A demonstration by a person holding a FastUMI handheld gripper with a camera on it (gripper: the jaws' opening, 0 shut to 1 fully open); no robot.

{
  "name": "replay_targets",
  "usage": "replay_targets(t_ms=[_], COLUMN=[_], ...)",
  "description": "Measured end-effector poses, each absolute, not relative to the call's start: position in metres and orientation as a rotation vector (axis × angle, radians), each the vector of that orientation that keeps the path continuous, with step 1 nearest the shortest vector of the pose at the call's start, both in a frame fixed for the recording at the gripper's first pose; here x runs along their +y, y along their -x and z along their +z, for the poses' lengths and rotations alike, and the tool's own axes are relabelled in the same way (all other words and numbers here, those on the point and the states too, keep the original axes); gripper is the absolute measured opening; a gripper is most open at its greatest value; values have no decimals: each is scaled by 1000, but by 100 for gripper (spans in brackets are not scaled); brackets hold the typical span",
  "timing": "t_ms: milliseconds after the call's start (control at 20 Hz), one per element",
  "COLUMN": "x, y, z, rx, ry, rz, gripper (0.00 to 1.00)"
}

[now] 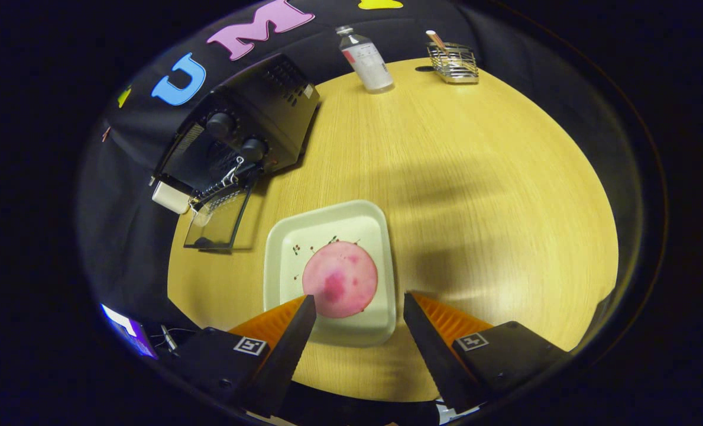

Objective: Open the toaster oven, put the food inside, and close the toaster oven door.

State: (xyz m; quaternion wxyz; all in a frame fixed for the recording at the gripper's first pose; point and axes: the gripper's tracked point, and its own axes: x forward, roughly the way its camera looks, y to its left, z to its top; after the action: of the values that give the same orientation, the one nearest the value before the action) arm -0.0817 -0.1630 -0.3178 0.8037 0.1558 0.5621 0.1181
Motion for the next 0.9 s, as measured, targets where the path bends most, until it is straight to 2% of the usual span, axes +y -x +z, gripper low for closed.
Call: replay_targets(t_ms=[150,250,300,450,500,650,800,900], x=[-159,-159,-157,-163,-166,-172,-172,-172], y=[84,86,88,86,85,85,86,86], z=[-321,-325,-327,-332,-334,-336,-338,-336], rx=[1218,1231,1238,1246,1247,1264,1282,1276], ry=[-313,-292,-287,-237,-224,-224,-217,-173], rz=[276,276,275,244,230,183,158,171], gripper=[98,86,74,57,41,20,11,11])
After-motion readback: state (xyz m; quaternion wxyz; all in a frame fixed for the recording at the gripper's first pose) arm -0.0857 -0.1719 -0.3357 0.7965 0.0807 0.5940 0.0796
